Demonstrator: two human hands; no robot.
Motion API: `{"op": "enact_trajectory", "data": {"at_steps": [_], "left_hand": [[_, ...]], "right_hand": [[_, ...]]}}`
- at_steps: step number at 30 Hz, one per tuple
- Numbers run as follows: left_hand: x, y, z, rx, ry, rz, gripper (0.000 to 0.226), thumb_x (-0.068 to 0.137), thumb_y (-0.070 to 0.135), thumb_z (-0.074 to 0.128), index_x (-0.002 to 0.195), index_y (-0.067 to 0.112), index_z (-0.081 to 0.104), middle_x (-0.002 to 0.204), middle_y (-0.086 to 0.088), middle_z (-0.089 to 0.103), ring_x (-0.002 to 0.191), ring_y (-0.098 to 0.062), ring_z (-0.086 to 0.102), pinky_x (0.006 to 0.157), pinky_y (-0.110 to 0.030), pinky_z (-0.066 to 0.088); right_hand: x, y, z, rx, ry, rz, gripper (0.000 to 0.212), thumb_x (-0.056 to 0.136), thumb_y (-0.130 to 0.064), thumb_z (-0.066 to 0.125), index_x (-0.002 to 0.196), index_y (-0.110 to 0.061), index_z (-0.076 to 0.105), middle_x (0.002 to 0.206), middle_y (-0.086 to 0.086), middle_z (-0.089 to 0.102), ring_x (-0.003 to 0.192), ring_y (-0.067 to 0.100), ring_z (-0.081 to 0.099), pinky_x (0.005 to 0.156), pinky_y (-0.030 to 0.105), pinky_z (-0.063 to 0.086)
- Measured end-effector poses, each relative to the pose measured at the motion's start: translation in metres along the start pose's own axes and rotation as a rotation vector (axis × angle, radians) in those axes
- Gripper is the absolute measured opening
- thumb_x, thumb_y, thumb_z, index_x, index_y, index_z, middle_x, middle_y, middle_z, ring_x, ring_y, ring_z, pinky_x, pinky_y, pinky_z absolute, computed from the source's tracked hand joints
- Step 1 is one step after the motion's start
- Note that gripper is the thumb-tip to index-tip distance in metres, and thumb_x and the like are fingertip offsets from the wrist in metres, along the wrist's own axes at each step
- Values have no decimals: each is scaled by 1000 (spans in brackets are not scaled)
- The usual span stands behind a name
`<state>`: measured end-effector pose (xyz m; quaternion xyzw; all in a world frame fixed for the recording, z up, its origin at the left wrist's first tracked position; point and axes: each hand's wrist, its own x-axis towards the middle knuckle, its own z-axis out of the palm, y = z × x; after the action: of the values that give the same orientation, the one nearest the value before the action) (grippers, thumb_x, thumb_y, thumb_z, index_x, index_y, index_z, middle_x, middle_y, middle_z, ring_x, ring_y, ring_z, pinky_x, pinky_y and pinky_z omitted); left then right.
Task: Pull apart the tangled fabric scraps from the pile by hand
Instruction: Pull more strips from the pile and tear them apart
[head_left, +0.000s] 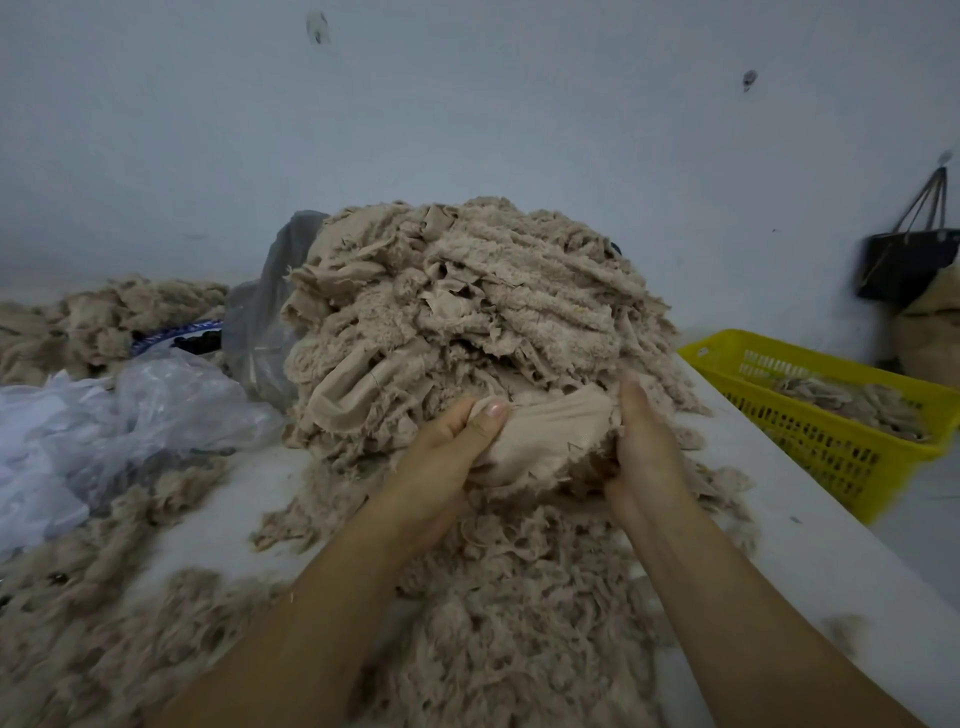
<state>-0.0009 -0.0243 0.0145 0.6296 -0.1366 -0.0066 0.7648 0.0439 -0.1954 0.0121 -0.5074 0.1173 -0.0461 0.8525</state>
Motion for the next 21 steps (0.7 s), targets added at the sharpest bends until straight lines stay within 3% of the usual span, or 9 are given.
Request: {"op": "enact_trajectory", "data": {"at_steps": [2,4,6,8,11,13,15,18,21], "left_hand": [[1,7,-13,-130,12,57,28,95,39,54,88,21,74,81,1,70,72,-12,64,63,-25,54],[2,17,-32,-286,105,182,39,102,31,46,82,24,78,76,3,72,70,-9,69,64,-24,56],[6,16,-36,-200,196,196,30,100,31,50,95,19,77,89,-5,76,83,-17,72,72,-29,57],[8,0,-25,-7,223,114,20,94,34,62,106,21,73,105,-8,75,97,-29,70,78,-36,56],[7,-12,-18,212,218,95,16,94,24,61,101,36,70,100,2,76,94,-24,73,74,-34,58],[6,-8,-24,282,217,115,34,97,14,49,100,43,68,88,5,75,78,-19,74,62,-27,57],[8,-7,-27,307,252,110,45,101,6,41,112,42,65,87,9,74,71,-10,72,59,-22,56],[9,-6,-21,334,220,76,50,102,6,39,131,41,59,113,13,71,86,-5,71,73,-25,56],[3,-1,-15,276,149,70,56,101,2,36,111,46,68,108,10,74,95,-14,72,75,-31,58]], "right_hand": [[9,-9,-16,56,99,-7,26,101,-36,49,117,-22,64,71,0,66,48,11,58,46,23,51],[17,-18,-37,75,269,-51,21,101,-28,46,113,-31,63,54,-2,46,30,8,30,31,16,26],[13,-15,-32,-55,228,-114,18,96,-35,53,83,-27,62,45,-3,37,28,11,29,32,19,28],[2,-1,-11,-253,-24,-162,32,86,-47,58,81,-17,67,41,1,47,30,20,40,38,27,40],[-10,11,1,-531,-214,-231,58,77,-72,48,65,-21,72,63,0,69,50,14,61,47,21,45],[-7,10,-6,-566,-165,-256,71,88,-79,30,70,-28,75,89,-9,73,75,9,66,61,28,47],[-6,9,-8,-534,-146,-284,69,84,-81,27,81,-33,76,101,-13,69,92,8,64,70,29,45],[-14,17,2,-531,-296,-357,64,76,-88,34,97,-40,70,108,-18,67,100,1,63,84,28,50],[-24,17,9,-596,-432,-394,66,64,-97,39,95,-44,64,92,-30,64,89,-12,61,81,18,49]]}}
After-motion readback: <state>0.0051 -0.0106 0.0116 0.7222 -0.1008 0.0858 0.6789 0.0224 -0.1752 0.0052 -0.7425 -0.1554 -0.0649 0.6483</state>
